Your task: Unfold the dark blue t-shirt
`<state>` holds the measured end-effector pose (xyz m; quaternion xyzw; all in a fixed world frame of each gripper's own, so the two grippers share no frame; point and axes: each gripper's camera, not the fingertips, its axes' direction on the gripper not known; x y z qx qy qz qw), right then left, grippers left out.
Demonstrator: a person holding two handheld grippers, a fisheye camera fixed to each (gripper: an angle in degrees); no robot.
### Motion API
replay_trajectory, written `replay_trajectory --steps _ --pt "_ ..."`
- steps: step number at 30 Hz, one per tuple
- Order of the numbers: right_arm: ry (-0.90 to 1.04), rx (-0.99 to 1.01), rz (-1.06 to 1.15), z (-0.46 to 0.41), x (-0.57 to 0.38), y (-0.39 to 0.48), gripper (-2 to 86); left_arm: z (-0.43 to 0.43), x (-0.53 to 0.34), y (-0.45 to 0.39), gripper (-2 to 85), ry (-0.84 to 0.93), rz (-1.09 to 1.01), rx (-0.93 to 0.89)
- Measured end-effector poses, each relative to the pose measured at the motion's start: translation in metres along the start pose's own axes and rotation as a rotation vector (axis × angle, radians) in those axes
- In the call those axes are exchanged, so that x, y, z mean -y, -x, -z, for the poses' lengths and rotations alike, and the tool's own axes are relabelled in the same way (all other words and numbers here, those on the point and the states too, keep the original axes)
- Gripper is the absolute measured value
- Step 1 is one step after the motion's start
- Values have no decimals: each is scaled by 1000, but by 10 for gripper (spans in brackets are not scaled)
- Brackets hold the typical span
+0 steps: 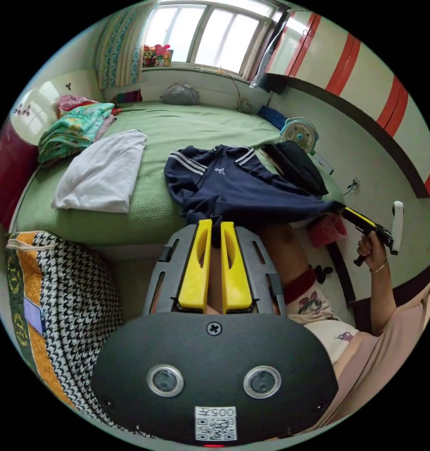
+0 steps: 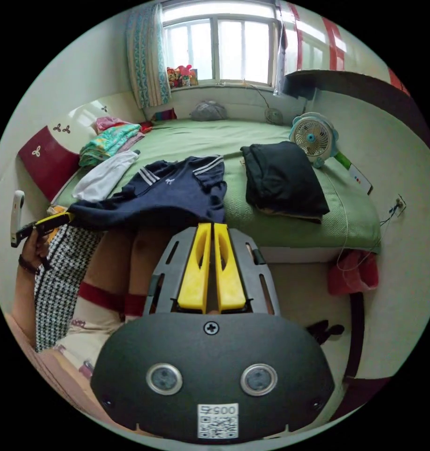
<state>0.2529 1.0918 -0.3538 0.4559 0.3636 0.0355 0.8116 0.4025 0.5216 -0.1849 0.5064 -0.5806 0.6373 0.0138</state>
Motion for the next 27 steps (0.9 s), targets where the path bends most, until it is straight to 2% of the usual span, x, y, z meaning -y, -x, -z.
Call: replay_trajectory --steps 5,7,10,16,19,23,27 --pt "201 -93 163 -28 -30 18 -3 -10 -27 18 45 110 66 -27" --pt "299 -72 170 -45 -39 20 18 -19 -41 26 38 169 91 -60" --pt "409 -80 179 -60 -47 18 55 -21 -54 31 14 243 73 -4" --pt "361 -43 157 -64 -20 7 63 -30 -42 38 50 314 -4 74" --pt "275 -15 156 -74 15 14 62 -48 -10 27 58 274 -60 73" --pt "202 165 160 -99 82 30 71 -68 45 7 83 186 -82 29" --pt "141 48 243 -133 137 53 81 -106 107 -15 110 114 -170 126"
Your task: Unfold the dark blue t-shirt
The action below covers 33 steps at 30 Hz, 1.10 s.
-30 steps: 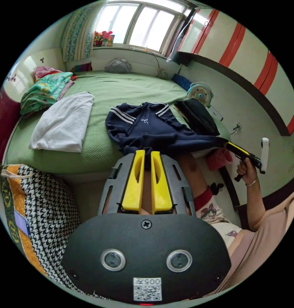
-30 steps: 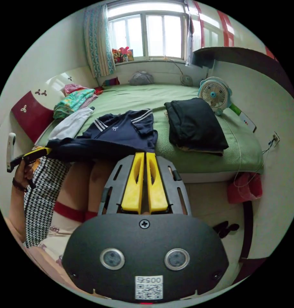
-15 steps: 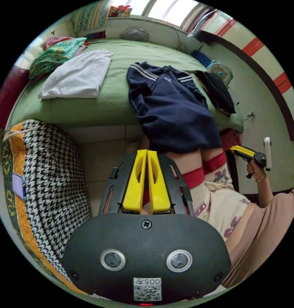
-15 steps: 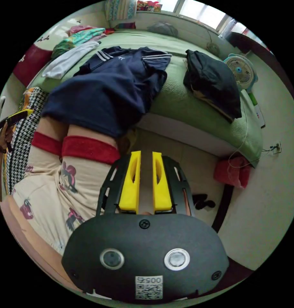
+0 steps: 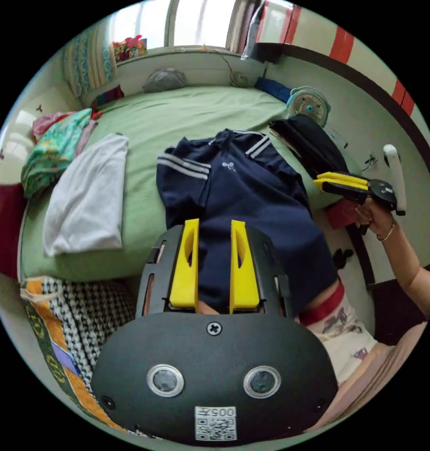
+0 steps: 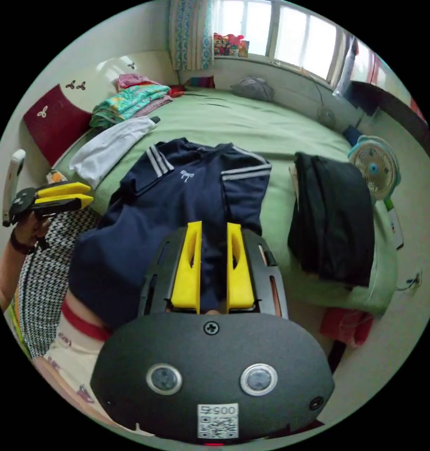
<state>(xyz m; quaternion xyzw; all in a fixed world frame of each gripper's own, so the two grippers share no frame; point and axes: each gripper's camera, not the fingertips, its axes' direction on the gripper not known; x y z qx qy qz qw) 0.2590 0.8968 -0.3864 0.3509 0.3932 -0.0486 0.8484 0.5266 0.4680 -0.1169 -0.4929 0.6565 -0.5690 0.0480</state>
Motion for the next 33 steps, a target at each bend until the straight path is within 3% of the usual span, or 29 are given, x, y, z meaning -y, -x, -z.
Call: replay_trajectory --steps 5,11,18,21,25,28,30,33 --pt "48 -152 41 -72 67 -6 86 -70 53 5 115 60 10 81" --pt "143 -78 47 -123 82 -19 81 -137 69 34 127 137 56 48" --pt "99 24 -39 -113 89 -52 12 -120 72 73 38 63 82 1" --pt "40 50 -133 -95 95 -81 0 -98 74 102 35 -8 171 1" --pt "-68 -61 -395 -55 88 -142 -7 -66 53 169 34 -73 408 38" --pt "-34 -53 -535 -41 65 -186 -8 -47 18 208 22 -98 527 91" --pt "-26 -44 -567 -32 49 -200 -9 -34 -1 219 6 -100 552 178" --pt "-68 10 -574 -11 22 -203 -9 -17 -21 220 -3 -115 563 159"
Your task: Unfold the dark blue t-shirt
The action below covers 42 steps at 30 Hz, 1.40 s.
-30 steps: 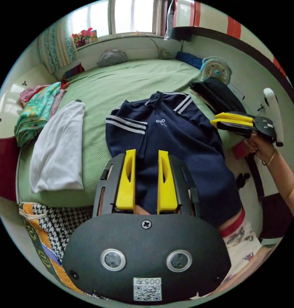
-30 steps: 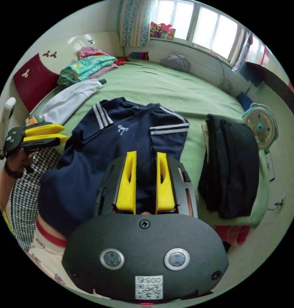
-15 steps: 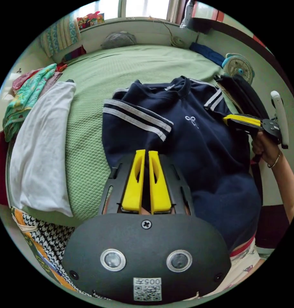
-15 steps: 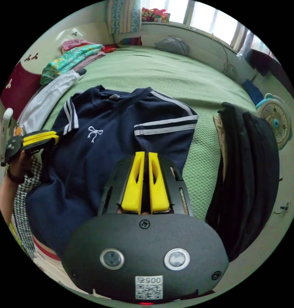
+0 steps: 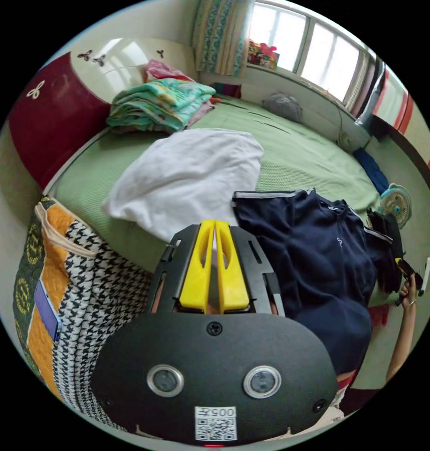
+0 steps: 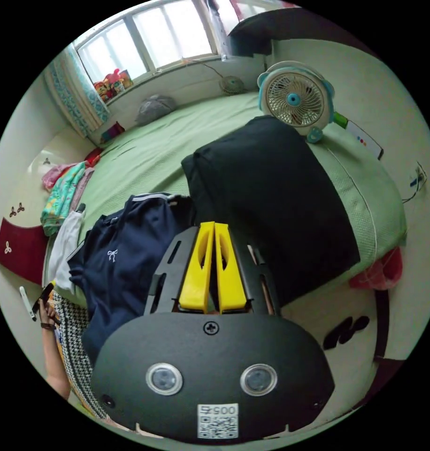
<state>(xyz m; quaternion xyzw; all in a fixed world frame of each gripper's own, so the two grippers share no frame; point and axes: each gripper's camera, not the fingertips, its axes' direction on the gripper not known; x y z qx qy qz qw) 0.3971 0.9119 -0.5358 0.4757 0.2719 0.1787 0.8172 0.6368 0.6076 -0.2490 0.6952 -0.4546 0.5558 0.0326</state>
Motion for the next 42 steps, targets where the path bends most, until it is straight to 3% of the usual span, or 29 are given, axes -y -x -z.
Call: replay_trajectory --steps 6,10,18,38,42 --pt "-3 113 132 22 -62 56 -9 5 -33 -68 -7 100 -122 -150" --pt "95 179 288 7 -119 128 -10 -11 -73 -143 -7 211 -224 -288" --pt "95 41 373 -3 -179 181 -9 -28 -115 -193 -7 282 -296 -251" --pt "85 88 354 -12 -211 202 -10 -38 -149 -213 -7 221 -350 -173" --pt "72 25 387 -13 -219 213 -10 -42 -153 -217 -7 231 -355 -175"
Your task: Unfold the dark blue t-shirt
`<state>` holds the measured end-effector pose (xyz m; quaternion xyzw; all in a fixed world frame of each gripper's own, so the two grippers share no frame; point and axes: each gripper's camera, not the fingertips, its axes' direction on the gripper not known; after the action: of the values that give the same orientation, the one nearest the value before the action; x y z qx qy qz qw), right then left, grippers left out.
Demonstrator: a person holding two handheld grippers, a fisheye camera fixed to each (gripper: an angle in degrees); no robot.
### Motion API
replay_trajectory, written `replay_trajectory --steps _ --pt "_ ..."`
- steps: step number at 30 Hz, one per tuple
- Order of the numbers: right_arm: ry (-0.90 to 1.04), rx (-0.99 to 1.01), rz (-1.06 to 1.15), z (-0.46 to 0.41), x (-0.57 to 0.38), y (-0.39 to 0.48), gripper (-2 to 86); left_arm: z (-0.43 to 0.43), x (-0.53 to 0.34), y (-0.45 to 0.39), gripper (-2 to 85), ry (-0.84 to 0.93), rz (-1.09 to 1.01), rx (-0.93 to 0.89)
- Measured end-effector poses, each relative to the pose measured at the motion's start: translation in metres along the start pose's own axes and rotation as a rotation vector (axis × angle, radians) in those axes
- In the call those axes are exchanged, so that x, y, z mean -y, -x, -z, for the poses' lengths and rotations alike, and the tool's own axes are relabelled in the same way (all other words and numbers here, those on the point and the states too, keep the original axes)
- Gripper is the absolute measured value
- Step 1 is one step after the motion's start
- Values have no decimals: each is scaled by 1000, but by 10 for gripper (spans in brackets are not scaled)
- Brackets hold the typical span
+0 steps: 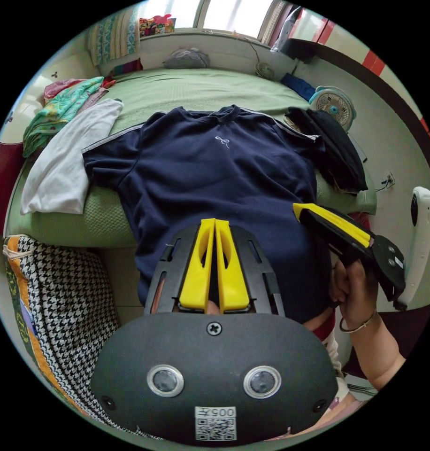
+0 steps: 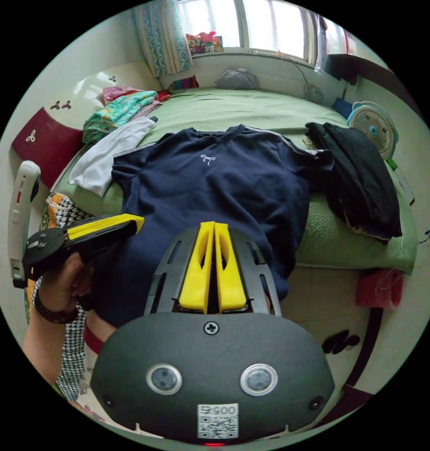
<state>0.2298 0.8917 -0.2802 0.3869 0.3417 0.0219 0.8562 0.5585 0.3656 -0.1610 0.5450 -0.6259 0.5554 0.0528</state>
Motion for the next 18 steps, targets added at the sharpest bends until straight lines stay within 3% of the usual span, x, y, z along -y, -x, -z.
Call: replay_trajectory --steps 4,18 --pt "-3 -83 39 -3 -5 17 -10 -1 -7 -1 -7 -10 19 -15" --pt "7 -84 52 -9 -15 39 -10 -1 -21 -3 -6 -12 36 -3"
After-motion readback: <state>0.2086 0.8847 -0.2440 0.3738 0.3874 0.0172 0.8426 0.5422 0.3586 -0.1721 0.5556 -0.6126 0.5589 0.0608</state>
